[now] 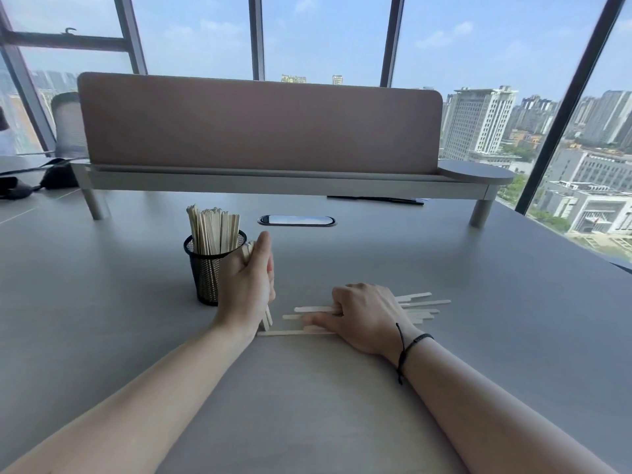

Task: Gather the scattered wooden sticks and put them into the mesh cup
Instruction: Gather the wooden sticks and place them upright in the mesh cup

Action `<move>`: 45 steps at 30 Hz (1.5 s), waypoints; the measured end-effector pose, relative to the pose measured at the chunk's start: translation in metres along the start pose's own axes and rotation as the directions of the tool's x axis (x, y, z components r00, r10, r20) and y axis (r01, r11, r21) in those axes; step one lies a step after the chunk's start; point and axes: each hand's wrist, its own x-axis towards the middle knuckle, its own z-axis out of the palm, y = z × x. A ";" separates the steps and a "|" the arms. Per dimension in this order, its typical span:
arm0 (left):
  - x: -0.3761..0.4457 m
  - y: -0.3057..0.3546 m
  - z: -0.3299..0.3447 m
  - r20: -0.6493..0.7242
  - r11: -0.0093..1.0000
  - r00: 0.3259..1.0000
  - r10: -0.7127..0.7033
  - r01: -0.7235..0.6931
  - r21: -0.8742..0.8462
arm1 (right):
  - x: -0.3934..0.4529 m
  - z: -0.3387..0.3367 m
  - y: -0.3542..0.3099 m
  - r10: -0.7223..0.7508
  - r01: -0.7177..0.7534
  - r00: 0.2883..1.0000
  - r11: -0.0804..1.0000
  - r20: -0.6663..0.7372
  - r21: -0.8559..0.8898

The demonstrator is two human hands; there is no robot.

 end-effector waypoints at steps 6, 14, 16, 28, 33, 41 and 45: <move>-0.001 -0.002 -0.001 0.043 0.998 0.999 0.024 -0.027 0.056 | -0.005 -0.003 -0.002 -0.057 0.056 0.996 0.998 -0.069 -0.019; 0.003 0.004 -0.003 -0.020 1.000 1.000 0.014 -0.014 -0.004 | -0.006 -0.010 -0.004 -0.157 0.175 0.950 0.983 -0.269 0.046; 0.004 0.004 -0.003 -0.031 1.000 0.999 0.018 -0.018 0.001 | -0.006 -0.015 -0.005 -0.137 0.180 0.938 0.978 -0.319 0.109; 0.000 0.000 -0.003 0.070 0.998 0.998 0.001 -0.006 0.068 | -0.005 -0.042 -0.001 0.273 0.015 0.887 0.790 -0.373 0.613; 0.000 -0.011 -0.003 0.166 0.989 0.986 -0.029 0.004 0.149 | -0.005 -0.067 0.003 0.404 0.110 0.845 0.511 -0.351 0.852; -0.005 -0.017 -0.005 0.560 0.653 0.795 0.231 -0.554 0.517 | -0.009 -0.072 0.002 0.430 0.054 0.902 -0.065 -0.021 0.996; -0.010 -0.022 -0.003 0.702 0.312 0.700 -0.136 -0.642 0.700 | -0.009 -0.045 -0.006 0.393 -0.067 0.916 -0.051 0.082 0.996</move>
